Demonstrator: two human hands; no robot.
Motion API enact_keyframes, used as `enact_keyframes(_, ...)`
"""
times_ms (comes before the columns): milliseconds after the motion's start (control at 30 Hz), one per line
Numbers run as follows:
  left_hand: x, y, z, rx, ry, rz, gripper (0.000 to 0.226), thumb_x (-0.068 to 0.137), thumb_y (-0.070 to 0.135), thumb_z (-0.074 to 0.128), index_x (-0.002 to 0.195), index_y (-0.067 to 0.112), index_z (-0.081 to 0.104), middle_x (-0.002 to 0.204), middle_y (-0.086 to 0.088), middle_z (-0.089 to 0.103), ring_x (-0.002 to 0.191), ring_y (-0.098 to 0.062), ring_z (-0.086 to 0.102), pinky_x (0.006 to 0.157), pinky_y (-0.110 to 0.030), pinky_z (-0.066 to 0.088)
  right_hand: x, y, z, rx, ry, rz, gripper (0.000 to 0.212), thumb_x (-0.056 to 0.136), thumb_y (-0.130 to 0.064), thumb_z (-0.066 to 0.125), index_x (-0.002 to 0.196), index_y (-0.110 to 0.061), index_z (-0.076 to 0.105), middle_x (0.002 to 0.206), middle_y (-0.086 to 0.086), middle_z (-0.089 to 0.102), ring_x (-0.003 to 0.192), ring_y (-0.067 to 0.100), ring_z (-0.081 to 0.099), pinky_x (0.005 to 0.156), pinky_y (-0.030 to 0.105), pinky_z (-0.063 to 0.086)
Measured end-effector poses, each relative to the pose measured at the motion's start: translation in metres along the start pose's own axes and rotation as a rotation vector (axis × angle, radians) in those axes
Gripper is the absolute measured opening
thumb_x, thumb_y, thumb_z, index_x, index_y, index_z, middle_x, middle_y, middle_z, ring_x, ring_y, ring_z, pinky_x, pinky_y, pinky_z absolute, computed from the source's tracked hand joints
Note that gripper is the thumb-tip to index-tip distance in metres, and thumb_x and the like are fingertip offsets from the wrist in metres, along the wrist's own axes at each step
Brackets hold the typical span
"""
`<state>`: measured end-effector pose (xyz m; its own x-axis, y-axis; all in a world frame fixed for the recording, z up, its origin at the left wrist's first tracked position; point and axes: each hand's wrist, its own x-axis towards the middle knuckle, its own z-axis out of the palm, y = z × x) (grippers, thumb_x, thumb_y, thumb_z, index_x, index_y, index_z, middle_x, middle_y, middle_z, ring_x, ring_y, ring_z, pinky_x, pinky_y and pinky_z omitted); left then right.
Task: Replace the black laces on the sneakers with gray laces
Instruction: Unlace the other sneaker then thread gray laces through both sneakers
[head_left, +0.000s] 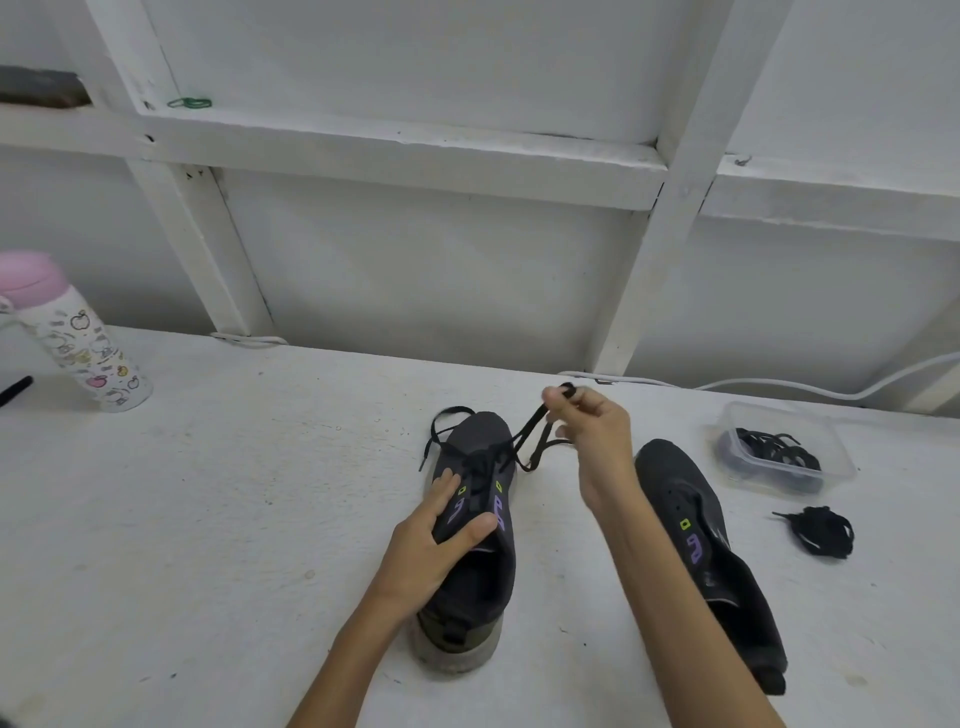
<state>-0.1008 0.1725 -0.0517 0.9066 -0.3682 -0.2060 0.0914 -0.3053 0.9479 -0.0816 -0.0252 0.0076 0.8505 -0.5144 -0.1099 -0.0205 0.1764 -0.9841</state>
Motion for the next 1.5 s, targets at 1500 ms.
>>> enact_keyframes(1500,0.0,0.0,0.0,0.017,-0.001,0.002,0.088,0.068,0.061,0.065,0.146,0.032,0.037,0.147,0.025,0.031,0.133,0.005,0.032,0.105,-0.014,0.027,-0.024,0.045,0.003,-0.269,-0.215,0.069,0.017,0.078,-0.013,0.08,0.078,0.001,0.069,0.066,0.003,0.063,0.052,0.009,0.052,0.046,0.015,0.036)
